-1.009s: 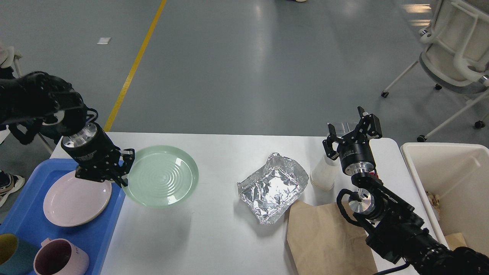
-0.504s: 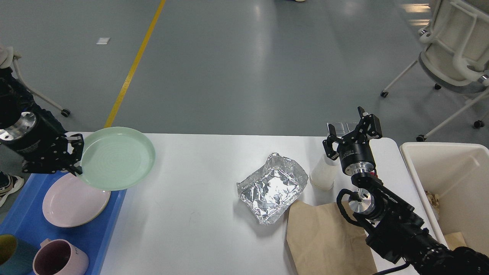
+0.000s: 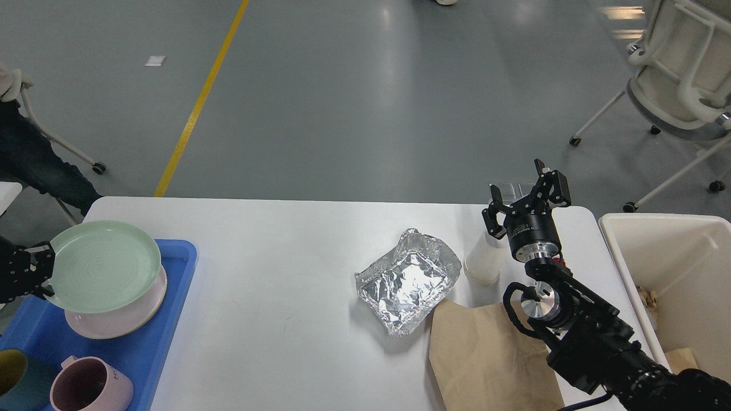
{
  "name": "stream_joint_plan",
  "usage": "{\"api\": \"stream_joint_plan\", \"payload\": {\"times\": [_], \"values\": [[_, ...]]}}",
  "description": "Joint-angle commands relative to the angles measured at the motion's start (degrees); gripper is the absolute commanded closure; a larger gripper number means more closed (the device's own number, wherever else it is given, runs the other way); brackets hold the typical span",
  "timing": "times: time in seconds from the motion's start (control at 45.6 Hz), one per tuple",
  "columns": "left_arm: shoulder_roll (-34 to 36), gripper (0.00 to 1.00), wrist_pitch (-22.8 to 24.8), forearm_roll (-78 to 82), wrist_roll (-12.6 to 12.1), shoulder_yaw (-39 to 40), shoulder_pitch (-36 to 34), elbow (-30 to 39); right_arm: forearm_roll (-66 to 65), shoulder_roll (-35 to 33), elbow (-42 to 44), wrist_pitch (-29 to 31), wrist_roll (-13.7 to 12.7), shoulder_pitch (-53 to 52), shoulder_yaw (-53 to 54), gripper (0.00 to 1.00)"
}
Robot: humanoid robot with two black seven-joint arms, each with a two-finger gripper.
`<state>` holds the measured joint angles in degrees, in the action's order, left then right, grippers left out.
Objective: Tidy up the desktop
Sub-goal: 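Lower the green plate onto the pink plate in the tray, release, then raise the left gripper up away from the stacked plates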
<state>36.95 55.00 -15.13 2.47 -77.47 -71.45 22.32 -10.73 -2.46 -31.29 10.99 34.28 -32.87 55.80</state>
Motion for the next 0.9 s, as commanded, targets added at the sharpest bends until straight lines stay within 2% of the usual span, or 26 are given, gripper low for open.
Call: {"api": "stream_joint_plan", "payload": {"times": [0.0,0.307,0.461,0.592,0.877], "values": [[0.1,1.00,0.0,0.1,-0.1,4.9,6.7,-6.1,0.0,0.0,0.0,0.0,0.0,0.0,0.0,0.00],[-2.4,1.00,-0.2,0.1,-0.2,7.3,8.8,-7.9,0.0,0.0,0.0,0.0,0.0,0.0,0.0,0.00],[-3.9,1.00,-4.6,0.2,-0.5,7.3,11.7,-7.9,0.0,0.0,0.0,0.0,0.0,0.0,0.0,0.00],[-4.0,1.00,-5.2,0.1,-2.1,7.4,11.8,-7.9,0.0,0.0,0.0,-0.1,0.0,0.0,0.0,0.00],[-3.6,1.00,-8.1,0.1,-2.8,7.8,11.8,-7.9,0.0,0.0,0.0,0.0,0.0,0.0,-0.1,0.00]]}}
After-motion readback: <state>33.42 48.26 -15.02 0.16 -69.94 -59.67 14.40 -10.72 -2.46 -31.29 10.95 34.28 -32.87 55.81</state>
